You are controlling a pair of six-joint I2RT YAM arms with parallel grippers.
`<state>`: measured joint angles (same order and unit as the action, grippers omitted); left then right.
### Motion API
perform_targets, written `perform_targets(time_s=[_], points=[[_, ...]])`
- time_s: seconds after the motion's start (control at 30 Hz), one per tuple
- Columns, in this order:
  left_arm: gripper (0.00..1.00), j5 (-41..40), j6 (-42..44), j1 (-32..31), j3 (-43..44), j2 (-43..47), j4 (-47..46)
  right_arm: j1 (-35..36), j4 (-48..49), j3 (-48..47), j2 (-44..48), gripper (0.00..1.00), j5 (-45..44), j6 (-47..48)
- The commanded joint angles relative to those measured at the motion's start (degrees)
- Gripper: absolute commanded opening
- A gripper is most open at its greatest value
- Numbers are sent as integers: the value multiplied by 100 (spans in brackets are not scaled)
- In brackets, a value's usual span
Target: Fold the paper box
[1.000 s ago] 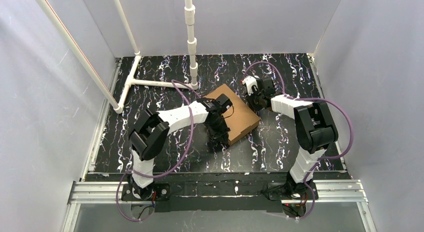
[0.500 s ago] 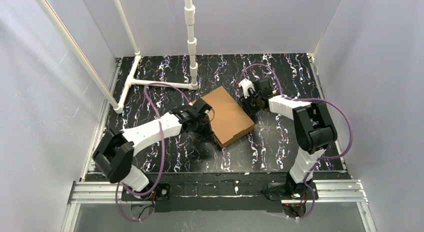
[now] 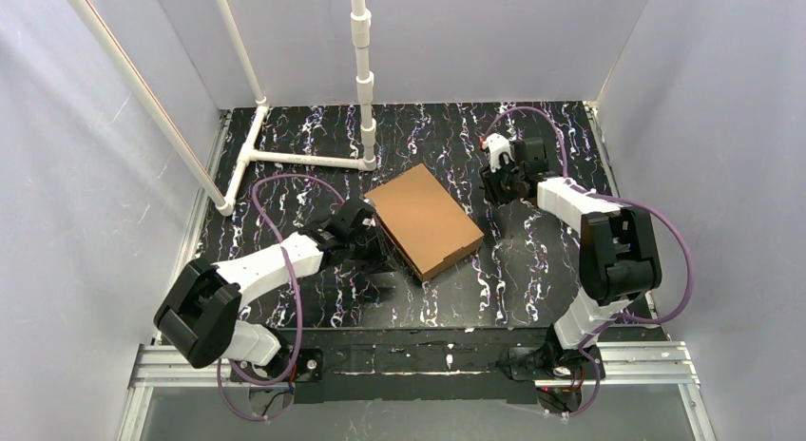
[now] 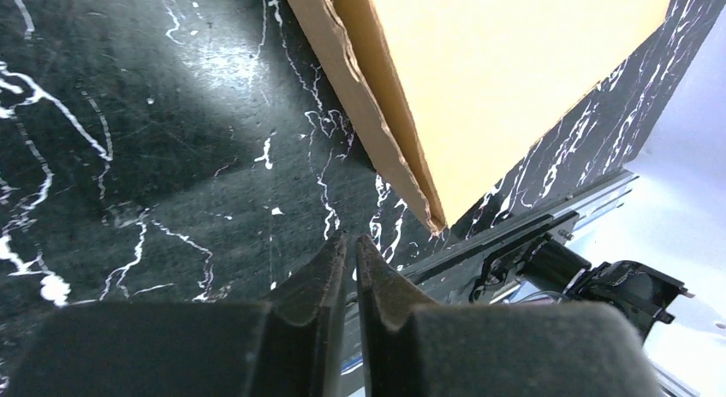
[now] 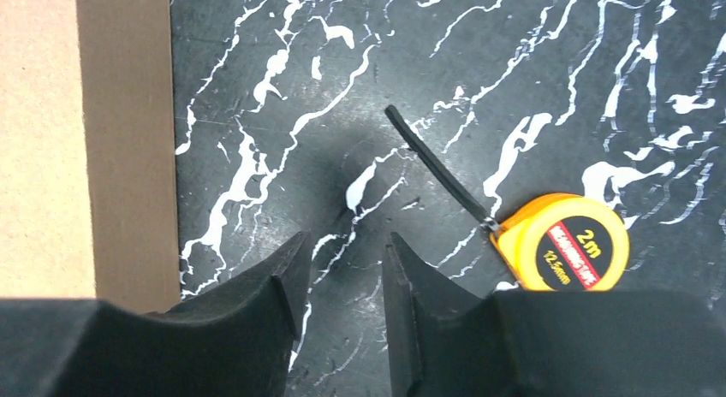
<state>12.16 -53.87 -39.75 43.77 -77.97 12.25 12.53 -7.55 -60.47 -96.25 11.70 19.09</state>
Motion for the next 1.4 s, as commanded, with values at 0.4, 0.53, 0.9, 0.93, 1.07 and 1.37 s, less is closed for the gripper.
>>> perform_targets(time_s=[0.4, 0.53, 0.9, 0.93, 1.07, 1.37], points=[[1, 165, -179, -918, 1655, -1808, 120, 1280, -342, -80, -569, 18, -103, 238], [2, 196, 30, -925, 2110, -2137, 184, 1415, -305, -35, -477, 19, -77, 251], [61, -1789, 1525, -502, 766, 670, 1456, -120, -126, 179, 967, 68, 756, 667], [81, -1157, 1453, -40, 477, 900, 922, -314, -113, 193, 1140, 90, 1419, 564], [98, 1167, 717, 1180, -672, 836, -1632, -524, 343, 144, 741, 98, 3995, -1335], [97, 1192, 639, 1266, -599, 122, -2008, -283, 919, 378, -258, 97, 3814, -2091]])
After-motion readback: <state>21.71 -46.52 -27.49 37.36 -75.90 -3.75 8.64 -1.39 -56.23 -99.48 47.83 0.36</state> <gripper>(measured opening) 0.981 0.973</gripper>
